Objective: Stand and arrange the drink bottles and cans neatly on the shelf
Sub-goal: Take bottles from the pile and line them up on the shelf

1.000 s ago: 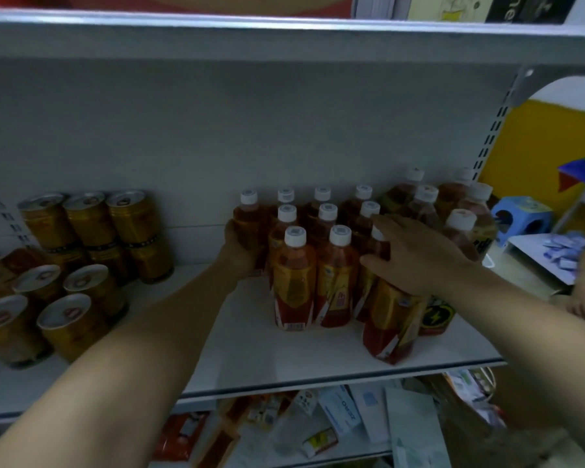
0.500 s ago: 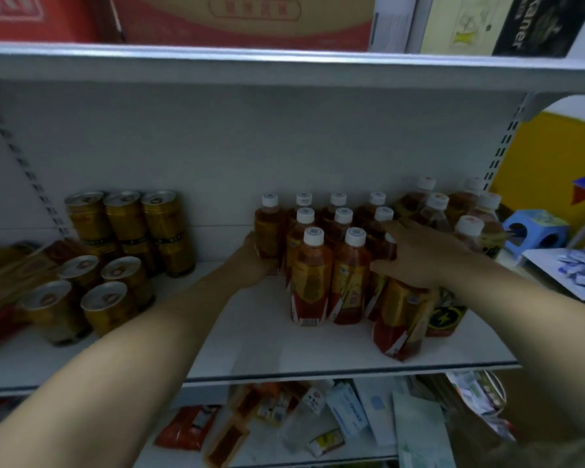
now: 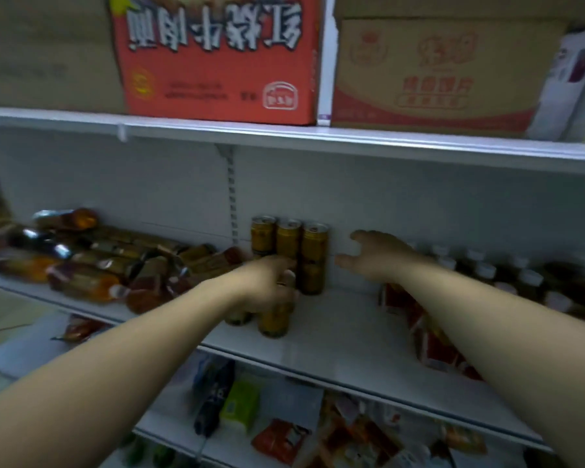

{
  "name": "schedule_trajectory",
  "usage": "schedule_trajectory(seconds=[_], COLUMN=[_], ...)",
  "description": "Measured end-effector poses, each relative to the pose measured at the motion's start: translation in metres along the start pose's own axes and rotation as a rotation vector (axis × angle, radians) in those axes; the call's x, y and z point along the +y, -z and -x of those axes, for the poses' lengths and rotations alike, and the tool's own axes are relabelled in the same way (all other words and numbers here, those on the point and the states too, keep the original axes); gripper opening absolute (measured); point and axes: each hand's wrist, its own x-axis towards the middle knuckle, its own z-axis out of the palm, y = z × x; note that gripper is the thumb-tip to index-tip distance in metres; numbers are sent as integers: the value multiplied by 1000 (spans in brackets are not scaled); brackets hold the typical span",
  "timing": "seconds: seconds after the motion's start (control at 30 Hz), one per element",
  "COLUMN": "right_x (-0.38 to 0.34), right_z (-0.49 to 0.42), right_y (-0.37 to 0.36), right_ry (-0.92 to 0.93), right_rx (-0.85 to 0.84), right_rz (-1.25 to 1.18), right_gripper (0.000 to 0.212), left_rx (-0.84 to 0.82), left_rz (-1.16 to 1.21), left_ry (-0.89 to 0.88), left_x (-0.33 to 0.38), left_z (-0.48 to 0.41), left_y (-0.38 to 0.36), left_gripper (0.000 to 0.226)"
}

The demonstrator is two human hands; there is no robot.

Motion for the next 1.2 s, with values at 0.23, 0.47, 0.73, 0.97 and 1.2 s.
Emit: schedule_trajectory(seconds=[0.23, 0.47, 0.73, 0.97, 1.2], right_x=[-186, -331, -391, -392, -405], right_z=[-50, -89, -132, -190, -221], right_y=[-38, -84, -143, -198, -225], right_ry=[209, 229, 253, 60, -101], right_rx=[11, -87, -174, -239, -332], right_rz=[-101, -141, -31, -119, -168], right_gripper=[76, 78, 64, 77, 110], left_rx=[31, 32, 24, 9, 18], left_rz=[-92, -63, -42, -324, -556], left_ry=[180, 359, 426, 315, 96], left_x=[-152, -277, -377, -434, -492], left_z=[80, 138, 134, 72, 43], left_y=[58, 92, 95, 93, 85], left_gripper=[64, 70, 73, 80, 93])
